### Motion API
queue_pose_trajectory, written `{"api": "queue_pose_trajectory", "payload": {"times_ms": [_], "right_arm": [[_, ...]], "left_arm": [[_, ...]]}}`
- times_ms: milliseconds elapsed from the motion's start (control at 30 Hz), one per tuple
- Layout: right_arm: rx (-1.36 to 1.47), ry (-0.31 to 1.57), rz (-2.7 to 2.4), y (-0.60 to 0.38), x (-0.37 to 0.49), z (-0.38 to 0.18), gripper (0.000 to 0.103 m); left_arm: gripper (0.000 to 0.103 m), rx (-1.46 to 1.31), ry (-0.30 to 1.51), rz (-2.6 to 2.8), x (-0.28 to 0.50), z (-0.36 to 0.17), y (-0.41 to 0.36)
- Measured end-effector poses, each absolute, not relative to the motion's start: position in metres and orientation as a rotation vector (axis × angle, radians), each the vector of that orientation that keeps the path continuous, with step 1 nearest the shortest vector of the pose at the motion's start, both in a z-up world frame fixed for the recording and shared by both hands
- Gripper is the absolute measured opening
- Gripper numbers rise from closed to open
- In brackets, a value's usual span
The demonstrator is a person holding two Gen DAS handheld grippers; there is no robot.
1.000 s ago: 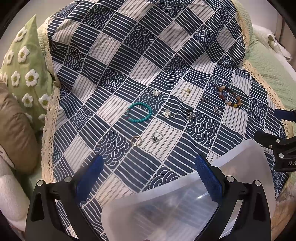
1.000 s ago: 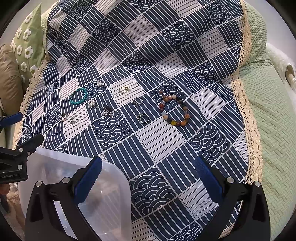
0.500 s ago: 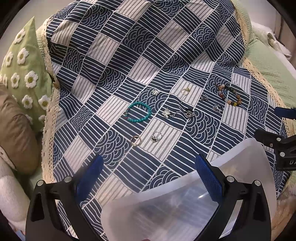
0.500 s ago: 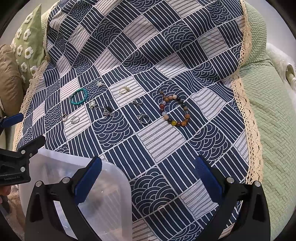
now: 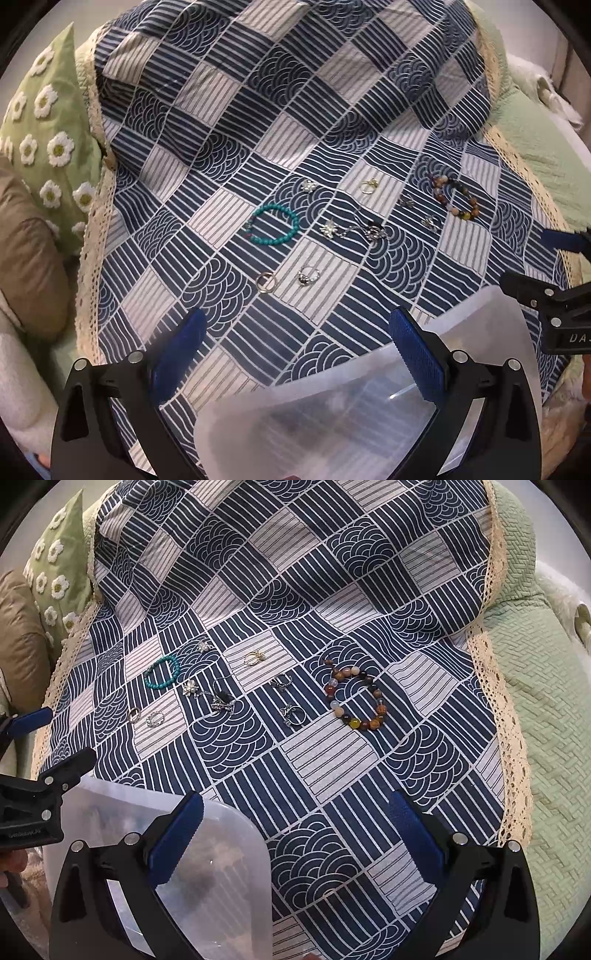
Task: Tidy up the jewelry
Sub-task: 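Grasp a silver ring with the left tool while the right tool grasps the stone bead bracelet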
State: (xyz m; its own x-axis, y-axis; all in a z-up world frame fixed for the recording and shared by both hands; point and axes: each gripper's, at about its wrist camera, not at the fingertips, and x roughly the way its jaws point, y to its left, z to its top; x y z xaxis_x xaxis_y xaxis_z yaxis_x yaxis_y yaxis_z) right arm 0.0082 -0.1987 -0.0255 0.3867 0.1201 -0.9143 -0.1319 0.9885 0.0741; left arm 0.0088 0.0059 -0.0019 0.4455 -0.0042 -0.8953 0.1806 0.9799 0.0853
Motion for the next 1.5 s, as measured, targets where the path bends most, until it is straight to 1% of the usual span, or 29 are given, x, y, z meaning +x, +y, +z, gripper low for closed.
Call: {"api": "queue_pose_trajectory", "payload": {"times_ms": [300,533,700,833,1100,1167,1233,1267,1300,1333,1433,1500], "right_arm": [[0.022,1.158,0.142,-0.208,0.013,-0.027,0.099],[0.043,1.201,0.092,-0.215,0.024,-0.040,0.099],[0.074,1.199,0.077,-0.220,0.046,-0.047,0.099],[0.047,1.179,0.051,-0.221,0.067,-0.055,0.098],[-0.077,1.175,0.028,-0.217,0.098,-0.072,0.093],[-0.088,1.181,0.003,-0.222,0.106,-0.077,0.089],[-0.044,1.208,0.004,-0.232,0.111,-0.086,0.084],[-0.004,1.234,0.012,-0.238,0.113,-0.093,0.082],[0.009,1.243,0.015,-0.239,0.114,-0.096,0.080],[0.014,1.251,0.017,-0.240,0.116,-0.100,0.076],[-0.020,1.240,0.002,-0.239,0.119,-0.104,0.075],[-0.024,1.232,-0.013,-0.238,0.123,-0.105,0.073]], "left_arm": [[0.095,0.158,1.130,-0.050,0.020,-0.008,0.022],[0.095,0.099,1.184,-0.061,0.032,-0.019,0.028],[0.095,0.119,1.221,-0.034,0.061,-0.028,0.038],[0.095,0.171,1.252,0.001,0.081,-0.049,0.047],[0.093,0.147,1.337,-0.074,0.103,-0.078,0.045],[0.093,0.145,1.358,-0.114,0.107,-0.084,0.039],[0.088,0.150,1.371,-0.121,0.110,-0.090,0.035],[0.074,0.156,1.396,-0.123,0.111,-0.097,0.033],[0.066,0.152,1.426,-0.132,0.112,-0.103,0.032],[0.066,0.132,1.461,-0.140,0.113,-0.110,0.032],[0.066,0.132,1.454,-0.133,0.115,-0.113,0.031],[0.060,0.132,1.449,-0.136,0.114,-0.113,0.031]]}}
